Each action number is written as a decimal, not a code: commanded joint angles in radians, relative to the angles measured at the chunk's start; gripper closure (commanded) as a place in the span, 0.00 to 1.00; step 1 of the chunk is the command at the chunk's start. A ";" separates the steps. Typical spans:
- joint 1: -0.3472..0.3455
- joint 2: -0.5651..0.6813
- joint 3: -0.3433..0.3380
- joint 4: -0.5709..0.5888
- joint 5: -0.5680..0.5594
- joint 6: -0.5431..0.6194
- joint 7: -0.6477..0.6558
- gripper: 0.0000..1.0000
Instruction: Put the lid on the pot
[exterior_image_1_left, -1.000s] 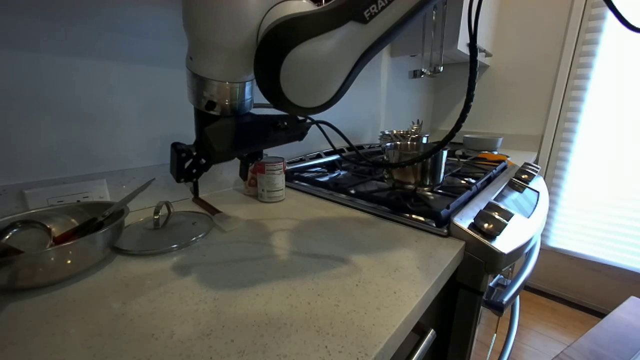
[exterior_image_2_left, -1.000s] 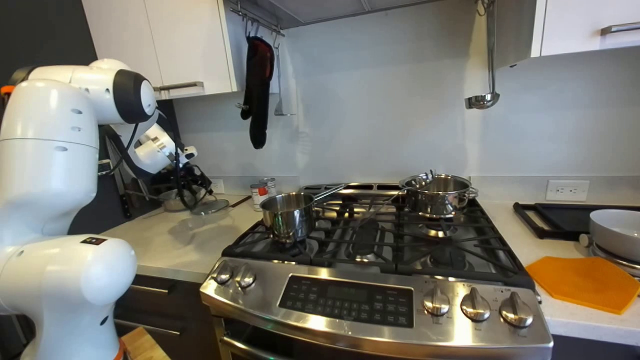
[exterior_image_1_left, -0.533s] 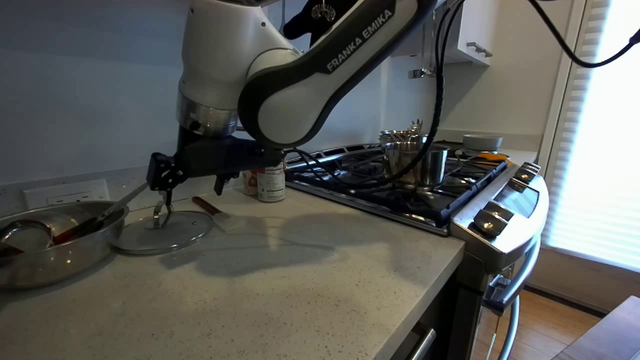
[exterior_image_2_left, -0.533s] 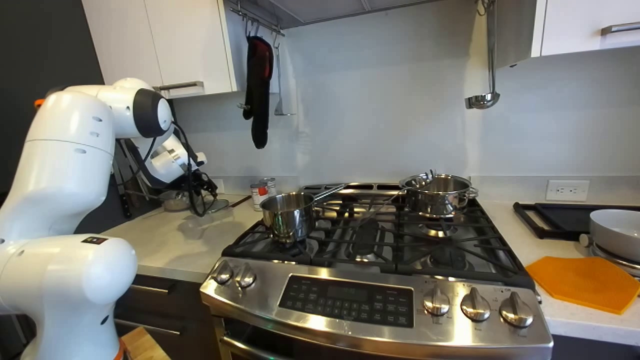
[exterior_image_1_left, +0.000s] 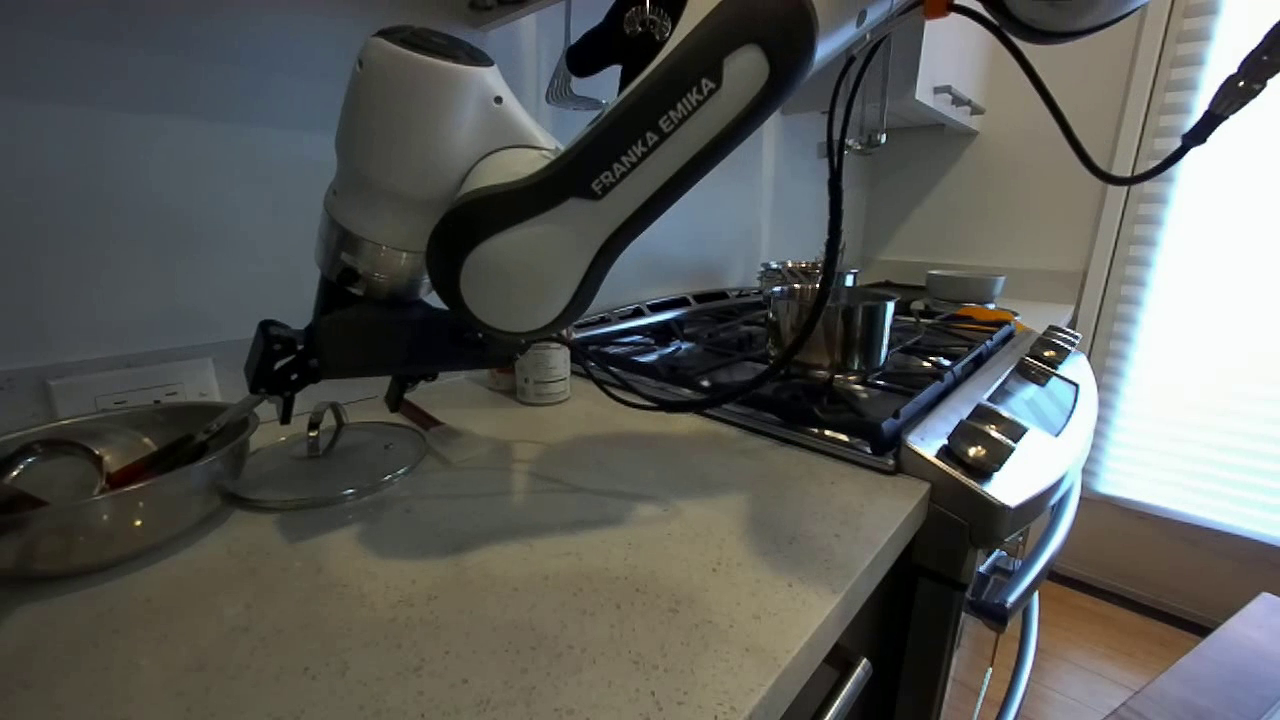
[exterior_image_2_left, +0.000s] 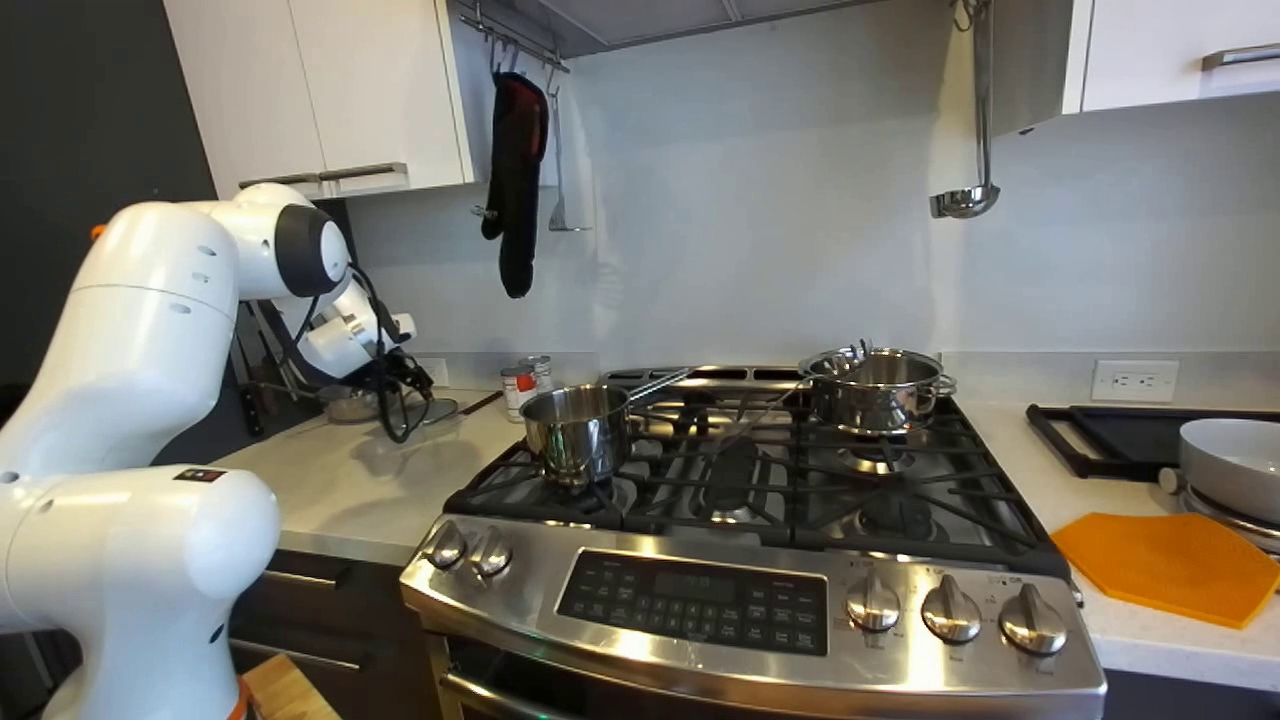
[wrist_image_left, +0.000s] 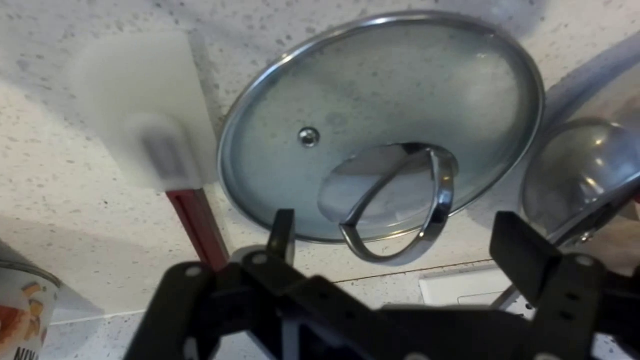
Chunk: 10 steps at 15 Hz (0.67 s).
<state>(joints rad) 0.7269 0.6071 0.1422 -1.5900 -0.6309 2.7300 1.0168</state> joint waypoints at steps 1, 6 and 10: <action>0.023 0.046 -0.023 0.047 0.007 0.017 0.066 0.00; 0.039 0.072 -0.053 0.075 -0.014 0.017 0.161 0.00; 0.045 0.074 -0.067 0.078 -0.005 -0.003 0.214 0.00</action>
<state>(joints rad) 0.7566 0.6667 0.0911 -1.5247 -0.6373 2.7308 1.1827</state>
